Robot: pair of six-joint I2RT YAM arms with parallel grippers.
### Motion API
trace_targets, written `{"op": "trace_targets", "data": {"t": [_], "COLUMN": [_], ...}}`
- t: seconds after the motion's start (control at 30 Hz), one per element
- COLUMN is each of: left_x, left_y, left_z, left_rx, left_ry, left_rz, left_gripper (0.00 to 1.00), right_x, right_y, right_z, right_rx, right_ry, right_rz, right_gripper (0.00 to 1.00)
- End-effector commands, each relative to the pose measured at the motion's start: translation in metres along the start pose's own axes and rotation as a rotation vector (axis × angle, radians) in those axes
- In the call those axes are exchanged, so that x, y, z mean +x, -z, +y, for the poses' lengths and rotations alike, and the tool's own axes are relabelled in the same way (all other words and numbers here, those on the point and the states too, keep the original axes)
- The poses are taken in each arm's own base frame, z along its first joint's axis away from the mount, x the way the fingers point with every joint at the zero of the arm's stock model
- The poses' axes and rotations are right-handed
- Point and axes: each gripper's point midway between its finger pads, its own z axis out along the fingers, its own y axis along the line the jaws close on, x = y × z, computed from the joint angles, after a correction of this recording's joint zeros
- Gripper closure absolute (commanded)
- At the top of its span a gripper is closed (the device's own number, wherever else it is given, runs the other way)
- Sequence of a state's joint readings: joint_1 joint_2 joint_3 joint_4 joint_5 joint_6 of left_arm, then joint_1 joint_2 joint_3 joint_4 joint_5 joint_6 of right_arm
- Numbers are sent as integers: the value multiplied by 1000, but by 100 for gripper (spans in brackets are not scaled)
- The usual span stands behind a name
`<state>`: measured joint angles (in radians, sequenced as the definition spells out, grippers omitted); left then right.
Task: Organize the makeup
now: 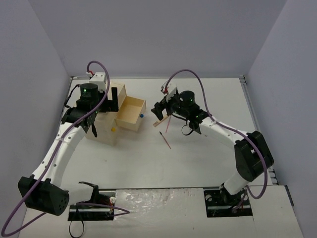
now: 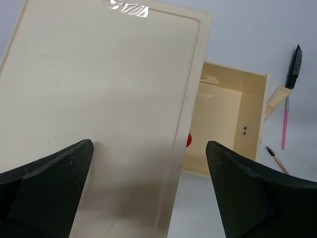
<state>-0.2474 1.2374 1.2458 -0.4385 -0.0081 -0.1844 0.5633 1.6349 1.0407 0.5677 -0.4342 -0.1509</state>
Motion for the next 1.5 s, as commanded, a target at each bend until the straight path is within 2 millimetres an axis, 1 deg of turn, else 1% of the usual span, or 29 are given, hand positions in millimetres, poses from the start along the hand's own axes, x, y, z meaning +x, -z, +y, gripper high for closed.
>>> {"op": "trace_targets", "data": {"t": [0.0,0.03,0.1,0.17,0.27,0.37,0.43,0.5,0.53,0.63,0.73,0.77,0.9,0.97,1.1,1.23,1.3,1.47], "left_x": [-42,-43,-45,-44,-41,-36,-33,-32,-30,-26,-23,-23,-23,-23,-23,-23,-22,-22], "left_y": [43,47,56,62,70,73,75,75,75,73,70,69,69,69,69,69,68,69], "left_z": [16,18,22,26,30,31,34,36,39,39,38,37,37,37,37,36,36,36], "left_rx": [-59,-67,-84,-102,-120,-121,-133,-143,-159,-162,-155,-152,-148,-147,-148,-143,-142,-142], "left_ry": [-22,-28,-36,-42,-46,-46,-45,-45,-46,-45,-46,-48,-45,-45,-45,-45,-46,-47], "left_rz": [-175,-180,-200,-210,-220,-220,-219,-216,-210,-200,-189,-187,-183,-185,-192,-188,-187,-188], "left_gripper": [3,3,3,3,3,3,3,3,3,3,3,3,3,3,3,3,3,3], "right_x": [-8,-7,8,20,41,54,70,81,92,112,135,141,159,173,184,192,197,205], "right_y": [40,45,54,59,71,78,81,84,85,92,110,118,135,146,161,167,166,158], "right_z": [-47,-49,-59,-65,-84,-97,-107,-110,-117,-122,-130,-132,-130,-127,-128,-128,-127,-124], "right_rx": [326,356,415,456,576,682,759,792,830,837,836,849,854,859,877,883,875,831], "right_ry": [-136,-212,-297,-399,-459,-491,-491,-491,-489,-547,-640,-656,-682,-690,-702,-709,-721,-734], "right_rz": [18,10,32,41,72,89,133,176,213,252,276,283,332,369,389,410,424,491], "right_gripper": [0,0,0,0,0,0,0,0,1,5,11,13,16,19,24,29,33,34]}}
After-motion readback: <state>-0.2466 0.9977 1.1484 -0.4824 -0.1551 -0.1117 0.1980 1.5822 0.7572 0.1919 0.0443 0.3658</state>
